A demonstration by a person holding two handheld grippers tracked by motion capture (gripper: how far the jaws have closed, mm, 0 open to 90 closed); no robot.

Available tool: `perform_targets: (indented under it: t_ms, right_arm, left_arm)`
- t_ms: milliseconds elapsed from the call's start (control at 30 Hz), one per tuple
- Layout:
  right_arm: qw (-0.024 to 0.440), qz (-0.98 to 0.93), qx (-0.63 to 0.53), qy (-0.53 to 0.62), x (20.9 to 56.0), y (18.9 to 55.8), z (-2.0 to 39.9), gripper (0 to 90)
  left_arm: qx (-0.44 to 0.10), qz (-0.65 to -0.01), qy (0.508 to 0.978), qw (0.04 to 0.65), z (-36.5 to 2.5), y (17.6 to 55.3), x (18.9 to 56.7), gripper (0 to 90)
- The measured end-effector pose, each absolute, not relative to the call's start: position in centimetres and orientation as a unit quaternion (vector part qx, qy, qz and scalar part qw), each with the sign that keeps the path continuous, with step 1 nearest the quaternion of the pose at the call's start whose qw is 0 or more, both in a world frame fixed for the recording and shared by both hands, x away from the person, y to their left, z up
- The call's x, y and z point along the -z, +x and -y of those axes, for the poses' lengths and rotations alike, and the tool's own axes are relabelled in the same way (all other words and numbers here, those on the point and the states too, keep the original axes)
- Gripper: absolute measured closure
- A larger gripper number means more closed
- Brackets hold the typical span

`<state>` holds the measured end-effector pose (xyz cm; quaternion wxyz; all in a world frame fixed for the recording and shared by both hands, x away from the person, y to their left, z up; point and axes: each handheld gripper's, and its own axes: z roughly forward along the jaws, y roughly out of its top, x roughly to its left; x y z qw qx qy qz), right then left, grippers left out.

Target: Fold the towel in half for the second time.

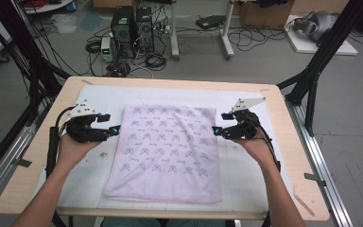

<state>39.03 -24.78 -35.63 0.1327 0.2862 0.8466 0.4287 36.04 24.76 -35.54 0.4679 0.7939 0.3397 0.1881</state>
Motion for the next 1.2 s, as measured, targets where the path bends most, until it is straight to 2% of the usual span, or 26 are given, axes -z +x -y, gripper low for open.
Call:
perform_targets:
  t_ms: [233, 433, 600, 767, 967, 1100, 1200]
  right_arm:
    - [0.148, -0.844, -0.421, 0.299, 35.1, 41.6, 24.8, 27.6]
    - [0.146, -0.847, -0.402, 0.316, 36.9, 43.4, 24.7, 29.8]
    - [0.136, -0.845, -0.397, 0.331, 38.4, 44.7, 24.5, 32.7]
    - [0.132, -0.847, -0.387, 0.341, 40.0, 45.7, 23.7, 32.6]
    - [0.124, -0.844, -0.374, 0.364, 41.8, 46.6, 23.3, 33.5]
    - [0.129, -0.845, -0.362, 0.372, 42.5, 46.9, 23.1, 35.8]
    - [0.132, -0.847, -0.349, 0.379, 43.0, 47.0, 23.0, 37.0]
  left_arm:
    - [-0.181, -0.349, 0.798, 0.457, -24.8, 39.8, 35.0, 36.4]
    - [-0.161, -0.351, 0.811, 0.440, -24.5, 41.6, 37.2, 37.1]
    - [-0.171, -0.362, 0.803, 0.441, -24.4, 42.5, 38.7, 41.2]
    - [-0.157, -0.391, 0.796, 0.434, -25.0, 43.2, 40.8, 41.0]
    - [-0.138, -0.415, 0.806, 0.399, -24.9, 44.0, 42.9, 41.3]
    - [-0.137, -0.427, 0.794, 0.410, -24.3, 44.5, 43.3, 45.1]
    - [-0.145, -0.443, 0.797, 0.384, -23.8, 44.8, 44.1, 50.2]
